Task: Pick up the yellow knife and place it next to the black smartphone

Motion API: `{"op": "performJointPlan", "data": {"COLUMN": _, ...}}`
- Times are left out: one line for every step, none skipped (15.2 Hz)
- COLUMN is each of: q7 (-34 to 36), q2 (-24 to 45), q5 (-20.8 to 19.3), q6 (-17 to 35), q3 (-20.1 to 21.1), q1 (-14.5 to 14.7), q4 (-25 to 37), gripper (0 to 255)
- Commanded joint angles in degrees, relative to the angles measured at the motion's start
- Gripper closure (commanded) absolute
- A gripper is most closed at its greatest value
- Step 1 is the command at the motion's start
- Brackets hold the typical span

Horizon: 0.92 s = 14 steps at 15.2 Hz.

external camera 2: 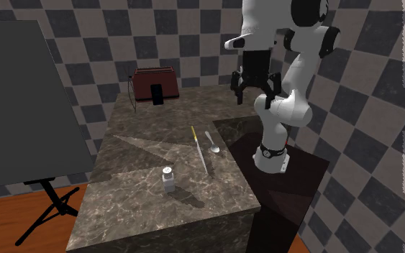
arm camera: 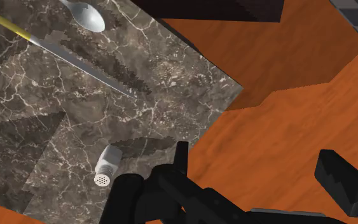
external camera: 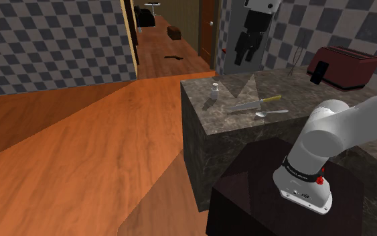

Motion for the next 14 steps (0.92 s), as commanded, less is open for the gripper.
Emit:
{"op": "performJointPlan", "data": {"q7": 0.0, "q2": 0.0, "q5": 0.0, "q6": 0.0, "q3": 0.0, "q1": 0.0, "q4": 0.0, "gripper": 0}}
{"op": "performJointPlan", "data": {"q7": -2.46, "q2": -0.88, "q5": -0.87, "q6": 0.55, "q3": -0.94, "q1": 0.25, "q4": -1.84, "gripper": 0}}
{"op": "performJointPlan", "data": {"q7": -4.92, "q2": -1.69, "q5": -1.82, "q6": 1.11, "q3": -1.93, "q1": 0.5, "q4": -3.6, "gripper": 0}}
{"op": "performJointPlan", "data": {"q7": -7.38, "q2": -2.43, "q5": -2.81, "q6": 1.69, "q3": -2.96, "q1": 0.71, "q4": -5.3, "gripper": 0}}
{"op": "performJointPlan", "data": {"q7": -9.84, "q2": -3.09, "q5": -3.87, "q6": 2.3, "q3": -4.03, "q1": 0.91, "q4": -6.93, "gripper": 0}}
{"op": "performJointPlan", "data": {"q7": -12.32, "q2": -3.68, "q5": -4.97, "q6": 2.94, "q3": -5.12, "q1": 1.06, "q4": -8.48, "gripper": 0}}
{"op": "performJointPlan", "data": {"q7": -14.79, "q2": -4.19, "q5": -6.14, "q6": 3.6, "q3": -6.28, "q1": 1.22, "q4": -9.97, "gripper": 0}}
{"op": "performJointPlan", "data": {"q7": -17.28, "q2": -4.6, "q5": -7.34, "q6": 4.31, "q3": -7.45, "q1": 1.32, "q4": -11.37, "gripper": 0}}
{"op": "performJointPlan", "data": {"q7": -19.77, "q2": -4.92, "q5": -8.6, "q6": 5.05, "q3": -8.67, "q1": 1.4, "q4": -12.71, "gripper": 0}}
{"op": "performJointPlan", "data": {"q7": -22.27, "q2": -5.14, "q5": -9.9, "q6": 5.84, "q3": -9.92, "q1": 1.45, "q4": -13.96, "gripper": 0}}
{"op": "performJointPlan", "data": {"q7": -24.79, "q2": -5.24, "q5": -11.23, "q6": 6.69, "q3": -11.21, "q1": 1.47, "q4": -15.13, "gripper": 0}}
{"op": "performJointPlan", "data": {"q7": -27.31, "q2": -5.24, "q5": -12.59, "q6": 7.59, "q3": -12.53, "q1": 1.47, "q4": -16.22, "gripper": 0}}
{"op": "performJointPlan", "data": {"q7": -29.82, "q2": -5.12, "q5": -13.99, "q6": 8.55, "q3": -13.9, "q1": 1.47, "q4": -17.22, "gripper": 0}}
{"op": "performJointPlan", "data": {"q7": -32.34, "q2": -4.87, "q5": -15.41, "q6": 9.57, "q3": -15.3, "q1": 1.45, "q4": -18.14, "gripper": 0}}
